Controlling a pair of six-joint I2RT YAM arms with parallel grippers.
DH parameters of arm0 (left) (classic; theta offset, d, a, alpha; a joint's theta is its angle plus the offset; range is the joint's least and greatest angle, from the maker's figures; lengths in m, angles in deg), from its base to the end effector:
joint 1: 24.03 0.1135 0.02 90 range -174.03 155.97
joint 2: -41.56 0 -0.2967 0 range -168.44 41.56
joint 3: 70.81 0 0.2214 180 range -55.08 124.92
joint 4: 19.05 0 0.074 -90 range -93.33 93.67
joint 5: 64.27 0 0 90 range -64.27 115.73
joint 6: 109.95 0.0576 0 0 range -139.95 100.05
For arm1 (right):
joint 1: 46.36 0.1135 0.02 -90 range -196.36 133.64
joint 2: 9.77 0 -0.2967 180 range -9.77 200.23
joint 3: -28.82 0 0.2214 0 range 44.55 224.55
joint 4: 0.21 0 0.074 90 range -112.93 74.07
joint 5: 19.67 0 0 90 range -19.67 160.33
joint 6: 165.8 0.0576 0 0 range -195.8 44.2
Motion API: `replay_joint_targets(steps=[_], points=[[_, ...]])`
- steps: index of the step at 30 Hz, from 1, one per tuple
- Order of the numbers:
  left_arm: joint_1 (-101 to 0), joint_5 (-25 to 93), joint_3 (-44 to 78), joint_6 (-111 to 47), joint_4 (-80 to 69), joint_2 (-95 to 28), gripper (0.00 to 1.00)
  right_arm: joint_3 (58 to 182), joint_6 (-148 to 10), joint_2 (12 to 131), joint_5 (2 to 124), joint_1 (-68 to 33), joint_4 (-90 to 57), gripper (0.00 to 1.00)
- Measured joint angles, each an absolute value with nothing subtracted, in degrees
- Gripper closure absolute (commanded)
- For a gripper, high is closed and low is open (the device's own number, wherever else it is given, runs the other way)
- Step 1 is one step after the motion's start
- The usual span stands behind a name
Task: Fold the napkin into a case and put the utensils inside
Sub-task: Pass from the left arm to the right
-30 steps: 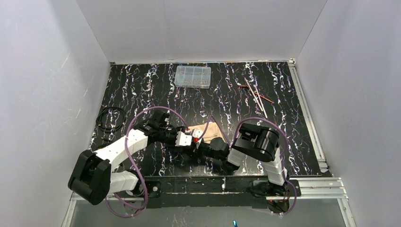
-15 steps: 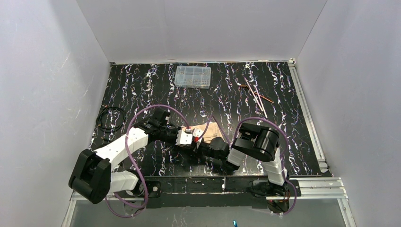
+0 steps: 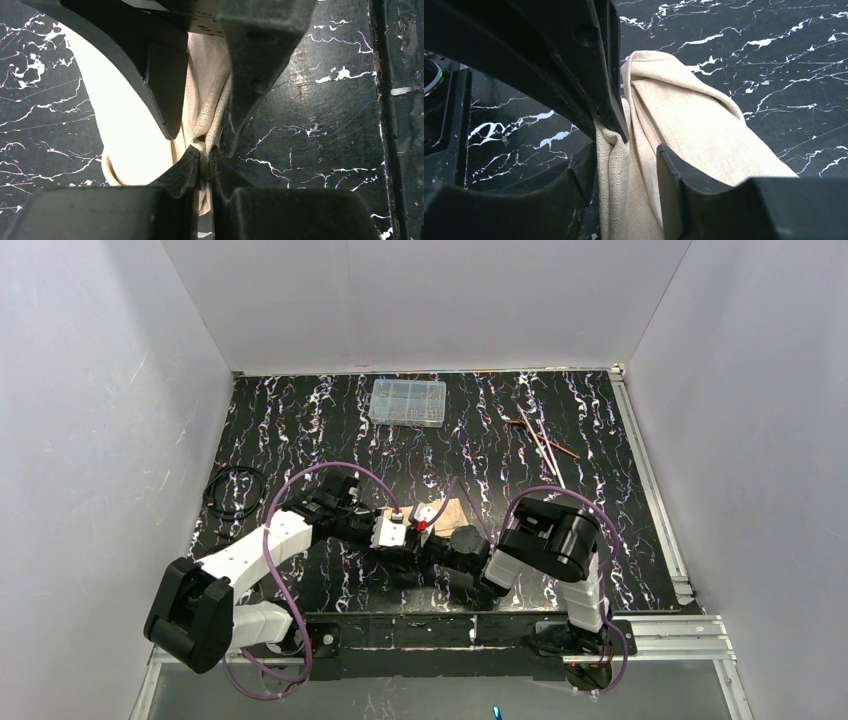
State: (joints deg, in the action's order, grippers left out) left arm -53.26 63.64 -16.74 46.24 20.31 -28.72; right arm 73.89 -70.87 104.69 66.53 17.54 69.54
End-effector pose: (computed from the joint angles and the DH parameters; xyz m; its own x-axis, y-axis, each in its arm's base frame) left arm 0.1573 -0.1286 0.2325 0.3393 0.6373 -0.6919 0.9365 -0.1590 0.3127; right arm 0.1515 0.3180 0.1772 -0.0768 0.0382 -0.9963 -0.9220 0.3776 0.0855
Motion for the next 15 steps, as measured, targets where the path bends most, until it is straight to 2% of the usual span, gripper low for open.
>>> replay_joint_targets(steps=[8,15], points=[[-53.24,63.29,-16.76,45.96,20.22,-28.72,1.00,73.91,-71.11,104.10,64.63,17.13,69.50,0.70],[-53.19,62.44,-17.15,44.91,18.56,-28.29,1.00,73.91,-71.07,102.74,63.04,16.32,67.73,0.75]])
